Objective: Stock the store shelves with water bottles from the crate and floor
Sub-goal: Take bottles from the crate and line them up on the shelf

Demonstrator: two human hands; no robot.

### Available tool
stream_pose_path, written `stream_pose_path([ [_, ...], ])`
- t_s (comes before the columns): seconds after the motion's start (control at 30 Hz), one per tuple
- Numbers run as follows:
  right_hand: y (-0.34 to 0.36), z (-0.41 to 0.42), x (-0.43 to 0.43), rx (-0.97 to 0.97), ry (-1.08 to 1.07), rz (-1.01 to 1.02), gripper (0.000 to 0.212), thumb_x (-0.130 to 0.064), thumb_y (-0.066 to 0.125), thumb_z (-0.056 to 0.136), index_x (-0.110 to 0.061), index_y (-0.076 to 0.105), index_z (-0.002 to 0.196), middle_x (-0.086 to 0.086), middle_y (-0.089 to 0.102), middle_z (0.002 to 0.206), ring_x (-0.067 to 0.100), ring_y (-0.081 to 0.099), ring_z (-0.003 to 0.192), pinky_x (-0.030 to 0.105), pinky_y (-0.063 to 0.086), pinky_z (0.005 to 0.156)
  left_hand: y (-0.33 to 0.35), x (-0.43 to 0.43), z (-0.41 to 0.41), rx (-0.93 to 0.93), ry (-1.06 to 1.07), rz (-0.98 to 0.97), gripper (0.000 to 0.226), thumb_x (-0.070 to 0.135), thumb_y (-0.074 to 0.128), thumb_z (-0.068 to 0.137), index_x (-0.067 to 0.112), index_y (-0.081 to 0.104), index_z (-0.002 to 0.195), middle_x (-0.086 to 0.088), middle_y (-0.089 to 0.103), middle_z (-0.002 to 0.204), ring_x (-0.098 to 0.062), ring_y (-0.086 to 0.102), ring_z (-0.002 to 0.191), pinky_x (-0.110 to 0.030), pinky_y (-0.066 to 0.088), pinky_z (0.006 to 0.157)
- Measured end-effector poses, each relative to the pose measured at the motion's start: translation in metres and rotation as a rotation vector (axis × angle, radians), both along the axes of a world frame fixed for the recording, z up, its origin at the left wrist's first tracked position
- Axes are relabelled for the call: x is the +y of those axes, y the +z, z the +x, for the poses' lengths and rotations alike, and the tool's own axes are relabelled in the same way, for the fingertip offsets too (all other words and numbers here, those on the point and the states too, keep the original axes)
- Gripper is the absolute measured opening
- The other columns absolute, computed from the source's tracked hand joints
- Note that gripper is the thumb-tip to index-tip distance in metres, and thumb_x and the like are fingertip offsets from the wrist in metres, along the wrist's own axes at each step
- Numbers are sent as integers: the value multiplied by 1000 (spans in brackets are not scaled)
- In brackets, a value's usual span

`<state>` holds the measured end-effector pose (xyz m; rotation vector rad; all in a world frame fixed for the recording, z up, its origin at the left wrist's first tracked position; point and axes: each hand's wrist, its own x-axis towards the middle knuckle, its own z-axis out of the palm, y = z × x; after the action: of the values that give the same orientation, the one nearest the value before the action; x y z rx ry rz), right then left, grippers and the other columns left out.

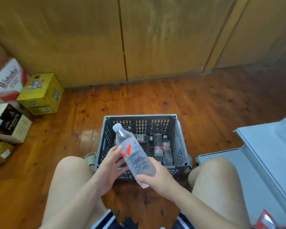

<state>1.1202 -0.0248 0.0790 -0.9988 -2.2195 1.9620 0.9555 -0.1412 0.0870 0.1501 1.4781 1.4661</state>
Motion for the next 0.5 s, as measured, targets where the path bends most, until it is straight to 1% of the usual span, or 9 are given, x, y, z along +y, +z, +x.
stream_pose_path([
  [0.07,3,14,-14,89,-105,-318,57,-33,76,73,-21,59,126,1,74,104,19,73,87,38,61,70,2,-7,22,-2,-103,-6,48,42,69,92,30,52,135,-6,71,125,-27,68,117,-52,48,106],
  [0.1,1,21,-19,96,-136,-400,57,-33,75,73,-17,59,126,7,74,100,27,72,83,41,61,66,4,-9,33,2,-141,-22,47,39,70,92,27,54,135,-8,72,123,-30,69,115,-52,49,106],
  [0.13,-1,27,-24,82,-147,-434,58,-36,74,74,-16,58,126,10,74,95,31,70,80,40,60,64,4,-11,43,28,-162,-44,48,38,71,90,22,57,133,-10,74,120,-30,70,112,-50,50,105],
  [0.23,-5,36,-29,-1,-116,-441,66,-48,72,73,-12,55,126,15,74,88,31,67,75,30,56,57,11,-7,64,116,-132,-108,50,43,72,84,12,66,124,-8,77,109,-28,74,102,-46,55,97],
  [0.3,0,36,-28,-26,-109,-438,62,-52,69,80,-11,59,124,16,75,92,27,69,74,26,55,57,18,-1,71,125,-76,-127,38,40,68,91,13,69,117,-7,79,104,-27,75,97,-44,57,92],
  [0.37,4,37,-26,-19,-139,-367,47,-51,67,88,-15,64,119,11,76,99,23,72,80,27,55,61,21,8,75,157,-41,-129,27,36,67,95,16,70,113,-3,79,100,-23,76,93,-37,59,83],
  [0.4,4,39,-27,-17,-175,-324,45,-53,67,88,-19,64,118,7,76,103,20,73,83,28,55,63,23,12,78,183,-37,-127,25,34,68,95,17,70,113,-2,79,99,-21,76,91,-32,58,77],
  [0.47,-3,45,-29,-28,-254,-261,57,-60,69,80,-23,62,123,2,75,109,16,74,88,28,56,63,24,19,86,232,-53,-110,25,28,71,94,18,67,116,-2,78,99,-17,76,86,-25,57,68],
  [0.5,-3,49,-32,-22,-281,-243,58,-60,70,79,-26,60,125,0,73,112,14,73,91,28,56,62,23,22,92,253,-78,-94,27,26,72,93,19,65,118,-2,78,100,-15,76,86,-23,57,66],
])
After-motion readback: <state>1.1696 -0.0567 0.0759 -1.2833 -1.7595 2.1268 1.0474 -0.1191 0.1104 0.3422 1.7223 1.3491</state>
